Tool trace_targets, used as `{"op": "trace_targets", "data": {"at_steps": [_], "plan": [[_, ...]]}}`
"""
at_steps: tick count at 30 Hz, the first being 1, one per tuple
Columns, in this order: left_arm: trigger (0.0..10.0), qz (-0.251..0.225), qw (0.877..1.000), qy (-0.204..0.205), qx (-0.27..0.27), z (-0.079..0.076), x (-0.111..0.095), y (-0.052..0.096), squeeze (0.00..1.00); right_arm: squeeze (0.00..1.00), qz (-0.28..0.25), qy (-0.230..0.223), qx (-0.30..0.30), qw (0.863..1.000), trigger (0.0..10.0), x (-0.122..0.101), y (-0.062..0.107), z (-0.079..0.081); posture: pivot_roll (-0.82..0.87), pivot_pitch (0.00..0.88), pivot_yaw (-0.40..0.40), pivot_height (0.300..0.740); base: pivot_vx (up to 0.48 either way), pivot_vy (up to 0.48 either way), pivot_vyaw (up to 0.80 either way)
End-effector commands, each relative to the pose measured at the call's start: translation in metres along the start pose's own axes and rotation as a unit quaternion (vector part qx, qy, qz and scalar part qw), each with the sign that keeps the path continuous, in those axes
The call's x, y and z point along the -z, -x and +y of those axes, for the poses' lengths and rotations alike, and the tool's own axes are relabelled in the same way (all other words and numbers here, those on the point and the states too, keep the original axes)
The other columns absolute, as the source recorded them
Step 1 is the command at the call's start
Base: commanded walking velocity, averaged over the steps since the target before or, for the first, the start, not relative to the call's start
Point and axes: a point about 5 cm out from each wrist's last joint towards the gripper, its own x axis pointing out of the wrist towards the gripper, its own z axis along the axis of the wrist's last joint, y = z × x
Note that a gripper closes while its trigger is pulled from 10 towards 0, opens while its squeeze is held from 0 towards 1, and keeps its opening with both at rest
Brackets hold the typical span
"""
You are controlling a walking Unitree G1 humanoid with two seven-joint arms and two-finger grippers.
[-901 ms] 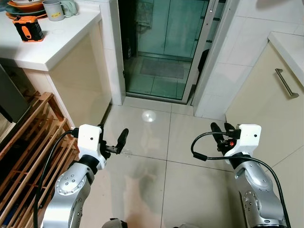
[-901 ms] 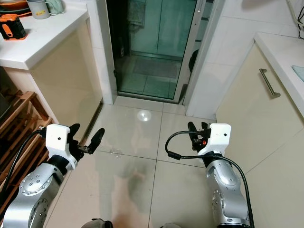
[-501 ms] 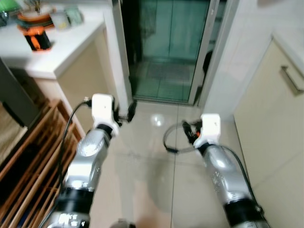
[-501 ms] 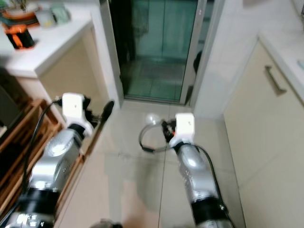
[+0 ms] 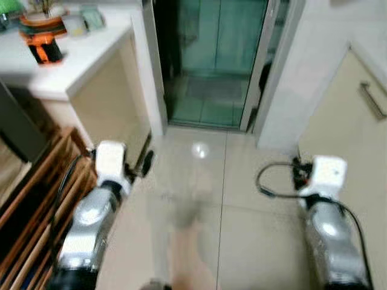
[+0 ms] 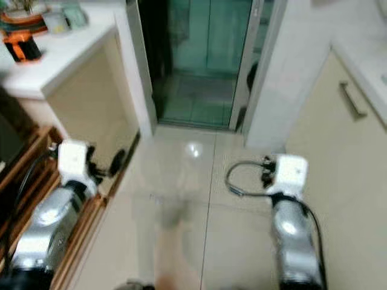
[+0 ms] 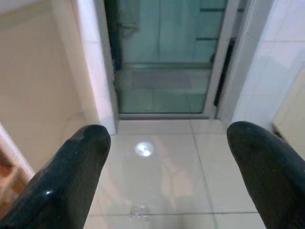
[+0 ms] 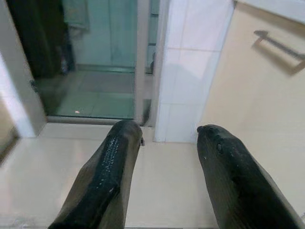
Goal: Restocking fridge
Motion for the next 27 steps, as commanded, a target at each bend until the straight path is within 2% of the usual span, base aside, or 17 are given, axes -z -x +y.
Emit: {"op": "trace_targets", "data": {"at_steps": [1, 2, 4, 15, 20, 21, 27], "plan": [[10.0, -0.042, 0.999, 0.011, 0.003, -0.008, -0.017, -0.013, 0.00, 0.00, -0.014, -0.003, -0.042, 0.999, 10.0, -0.006, -0.007, 0.022, -0.10, 0.000, 0.051, 0.740, 0.000, 0.000, 0.00], [10.0, -0.042, 0.999, 0.011, 0.003, -0.008, -0.017, -0.013, 0.00, 0.00, -0.014, -0.003, -0.042, 0.999, 10.0, -0.006, -0.007, 0.022, -0.10, 0.000, 0.051, 0.740, 0.000, 0.000, 0.00], [10.0, -0.052, 0.999, 0.013, -0.004, -0.012, -0.026, -0.024, 0.00, 0.00, -0.020, -0.008, -0.058, 0.998, 10.0, -0.012, -0.013, 0.033, -0.10, 0.000, 0.052, 0.740, 0.000, 0.480, 0.35], [10.0, -0.053, 0.999, 0.001, 0.001, -0.011, -0.031, -0.030, 0.00, 0.00, -0.013, -0.017, -0.075, 0.997, 10.0, -0.011, -0.017, 0.038, -0.10, 0.000, 0.060, 0.740, 0.000, 0.480, 0.69], [10.0, -0.057, 0.998, -0.001, 0.010, -0.017, -0.032, -0.032, 0.00, 0.00, -0.008, -0.012, -0.094, 0.995, 10.0, -0.009, -0.015, 0.042, -0.10, 0.000, 0.059, 0.740, 0.000, 0.480, 0.67], [10.0, -0.057, 0.998, -0.009, 0.010, -0.018, -0.032, -0.032, 0.00, 0.00, -0.008, -0.010, -0.094, 0.995, 10.0, -0.009, -0.015, 0.042, -0.10, 0.000, 0.059, 0.740, 0.000, 0.000, 0.67], [10.0, -0.050, 0.998, 0.001, 0.024, -0.023, -0.028, -0.030, 0.00, 0.00, -0.006, -0.003, -0.097, 0.995, 10.0, -0.008, -0.015, 0.042, -0.11, 0.000, 0.060, 0.740, 0.000, 0.000, 0.67]]}}
